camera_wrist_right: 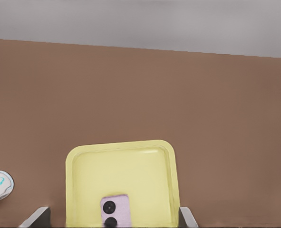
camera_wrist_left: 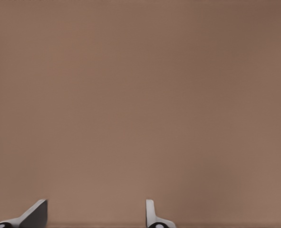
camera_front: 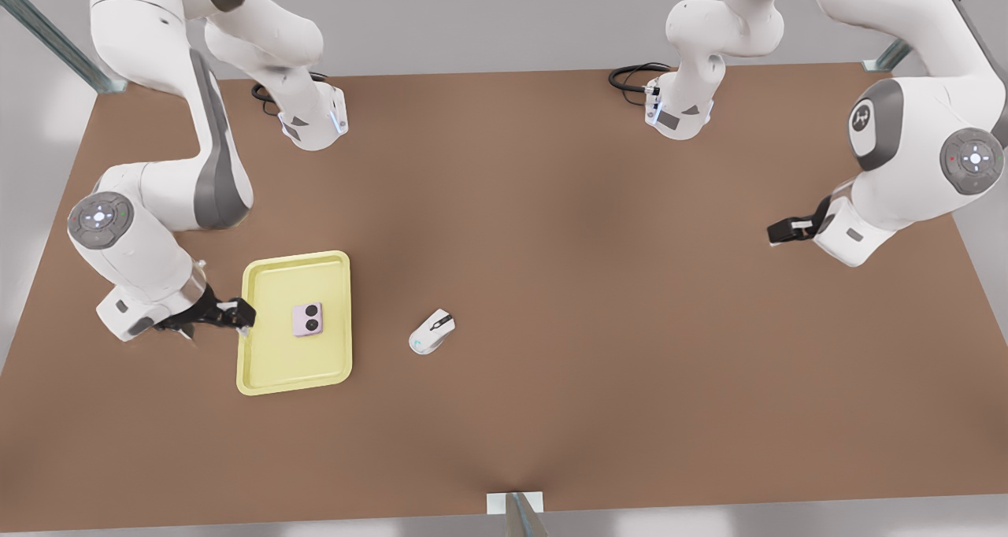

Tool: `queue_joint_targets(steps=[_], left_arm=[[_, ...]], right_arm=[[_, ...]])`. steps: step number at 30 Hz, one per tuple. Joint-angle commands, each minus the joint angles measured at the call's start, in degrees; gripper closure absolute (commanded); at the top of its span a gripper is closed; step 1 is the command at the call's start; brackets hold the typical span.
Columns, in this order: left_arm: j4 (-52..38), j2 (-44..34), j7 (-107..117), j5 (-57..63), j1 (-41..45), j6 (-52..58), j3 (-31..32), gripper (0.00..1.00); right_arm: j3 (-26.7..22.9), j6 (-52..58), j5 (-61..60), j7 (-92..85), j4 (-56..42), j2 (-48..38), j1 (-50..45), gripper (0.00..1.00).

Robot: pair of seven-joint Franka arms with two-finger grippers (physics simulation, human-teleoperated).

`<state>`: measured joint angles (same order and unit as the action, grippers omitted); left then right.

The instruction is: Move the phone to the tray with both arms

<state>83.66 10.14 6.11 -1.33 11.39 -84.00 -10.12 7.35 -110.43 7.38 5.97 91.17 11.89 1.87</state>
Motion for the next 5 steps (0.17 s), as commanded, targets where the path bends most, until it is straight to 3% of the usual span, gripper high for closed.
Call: queue_joint_targets(steps=[1, 5], left_arm=[[-1.1, 0.2, 0.0, 0.0, 0.1, 0.3, -0.1, 0.00], [-1.3, 0.3, 0.0, -0.2, 0.1, 1.3, 0.0, 0.00]], right_arm=[[-4.5, 15.2, -5.4, -9.1, 3.1, -4.3, -3.5, 0.00], [-4.5, 16.8, -5.6, -6.4, 0.2, -2.1, -3.8, 0.00]])
